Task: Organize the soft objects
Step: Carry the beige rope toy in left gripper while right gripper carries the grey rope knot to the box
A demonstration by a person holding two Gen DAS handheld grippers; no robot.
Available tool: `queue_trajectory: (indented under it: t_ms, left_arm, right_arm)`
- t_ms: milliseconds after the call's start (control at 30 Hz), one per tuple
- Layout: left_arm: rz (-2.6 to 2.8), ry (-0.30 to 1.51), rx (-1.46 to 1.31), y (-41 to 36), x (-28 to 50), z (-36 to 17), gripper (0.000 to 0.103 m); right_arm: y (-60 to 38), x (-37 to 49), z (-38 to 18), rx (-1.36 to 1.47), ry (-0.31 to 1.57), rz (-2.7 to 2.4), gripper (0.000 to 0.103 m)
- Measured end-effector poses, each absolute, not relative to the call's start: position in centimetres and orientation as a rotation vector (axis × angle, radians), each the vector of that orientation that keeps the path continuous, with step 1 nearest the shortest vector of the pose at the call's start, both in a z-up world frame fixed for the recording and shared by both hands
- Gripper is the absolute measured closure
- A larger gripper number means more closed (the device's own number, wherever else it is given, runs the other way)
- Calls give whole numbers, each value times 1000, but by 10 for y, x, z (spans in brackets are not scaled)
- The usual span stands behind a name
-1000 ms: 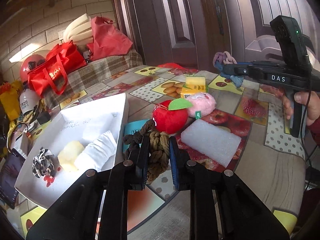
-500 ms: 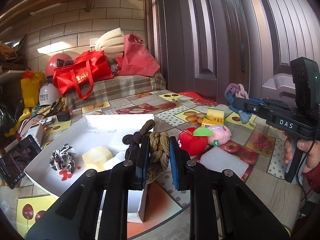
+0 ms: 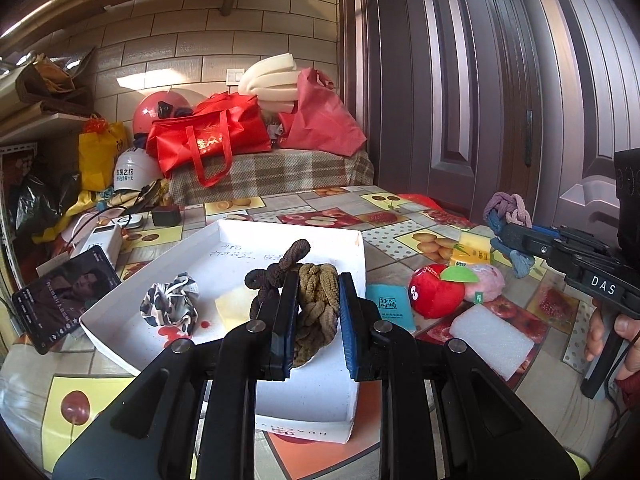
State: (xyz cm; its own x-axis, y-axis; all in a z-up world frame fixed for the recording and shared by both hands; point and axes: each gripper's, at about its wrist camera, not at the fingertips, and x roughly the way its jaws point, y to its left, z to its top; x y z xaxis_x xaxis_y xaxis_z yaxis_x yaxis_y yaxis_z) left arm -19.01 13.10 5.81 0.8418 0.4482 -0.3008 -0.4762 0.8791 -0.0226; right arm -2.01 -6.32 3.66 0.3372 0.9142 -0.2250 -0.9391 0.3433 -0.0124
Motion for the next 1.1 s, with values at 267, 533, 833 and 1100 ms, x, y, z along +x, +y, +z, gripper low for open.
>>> queue_trajectory:
  t_ms: [267, 533, 833, 1100]
  left_arm:
    - [510, 300, -119, 147, -195, 56, 85]
    - [542, 298, -119, 157, -200, 55, 85]
    - [571, 307, -103, 167, -198, 55, 85]
    - [630, 297, -123, 193, -196, 54, 85]
  right_arm:
    - [-44, -29, 34, -167, 214, 1254, 87]
    - [-26, -39, 32, -173, 240, 1284, 87]
    - [10, -57, 26, -208, 275, 1337, 87]
    - [43, -58, 23, -202, 301, 1326, 87]
